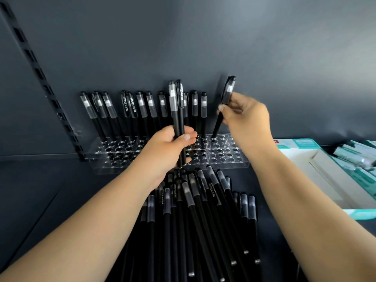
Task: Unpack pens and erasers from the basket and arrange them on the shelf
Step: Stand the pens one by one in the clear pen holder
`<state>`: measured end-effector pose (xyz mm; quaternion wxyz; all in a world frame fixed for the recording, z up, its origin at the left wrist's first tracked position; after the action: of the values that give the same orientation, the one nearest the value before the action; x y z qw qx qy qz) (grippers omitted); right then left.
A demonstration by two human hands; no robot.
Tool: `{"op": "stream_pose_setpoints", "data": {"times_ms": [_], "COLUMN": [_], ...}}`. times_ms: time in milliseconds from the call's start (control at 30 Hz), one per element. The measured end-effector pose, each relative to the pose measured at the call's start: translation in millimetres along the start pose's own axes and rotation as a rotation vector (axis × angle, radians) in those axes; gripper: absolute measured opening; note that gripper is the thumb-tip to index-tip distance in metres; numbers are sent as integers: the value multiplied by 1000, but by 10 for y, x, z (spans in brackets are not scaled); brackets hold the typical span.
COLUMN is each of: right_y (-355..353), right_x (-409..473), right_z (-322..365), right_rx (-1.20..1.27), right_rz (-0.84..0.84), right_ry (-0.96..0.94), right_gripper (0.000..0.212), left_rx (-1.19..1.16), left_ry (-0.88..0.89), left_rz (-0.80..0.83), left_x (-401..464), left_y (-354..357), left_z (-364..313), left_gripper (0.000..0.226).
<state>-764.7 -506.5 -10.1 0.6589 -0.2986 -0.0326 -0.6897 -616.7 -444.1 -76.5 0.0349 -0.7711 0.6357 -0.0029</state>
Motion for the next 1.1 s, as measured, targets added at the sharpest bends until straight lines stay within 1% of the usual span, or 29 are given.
{"op": "stream_pose_setpoints", "data": {"times_ms": [167,233,300,500,633,700,767,800,833,900,933,1000,1100], "right_y": [158,133,114,143,166,85,-38,-72,-65,50,99,153,198], "right_x": [-71,-56,-43,-46,-68,-57,-35,-33,-57,-156,-193,-225,-234], "right_z": [-41,-109,-186,-235,-137,-1,176,244,293,373,411,447,410], "right_rx": [-188,-171,-145,-214,-321,-332,-220,-103,39,280,310,299,297], "right_rz": [137,121,106,141,272,278,230,222,246,356,400,433,439], "right_ry": [17,68,121,151,169,148,115,118,152,233,235,215,237], "right_gripper": [12,3,9,12,23,23,20,22,24,16,12,5,5], "left_rx": [52,71,74,18,-152,-258,-332,-343,-343,-355,-367,-379,-330], "left_ry": [24,20,15,55,49,18,-31,-47,-59,-81,-89,-80,5], "left_rz": [-2,12,30,74,106,147,203,232,258,301,315,317,261], "left_x": [4,8,10,-34,-68,-88,-117,-137,-158,-205,-227,-251,-247], "left_y": [0,8,18,33,45,88,153,190,226,298,326,352,318], "left_z": [-12,-11,-10,-57,-88,-91,-93,-103,-117,-140,-151,-177,-238], "left_gripper": [19,20,20,19,21,21,21,23,26,32,34,34,27]}}
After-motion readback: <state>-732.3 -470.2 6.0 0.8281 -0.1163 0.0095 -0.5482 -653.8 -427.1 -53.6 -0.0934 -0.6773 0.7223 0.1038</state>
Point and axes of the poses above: each hand's wrist, its own x-axis towards the middle knuckle, its own y-axis out of the palm, z = x × y, the point moved 10 cm from there along x, towards the middle knuckle
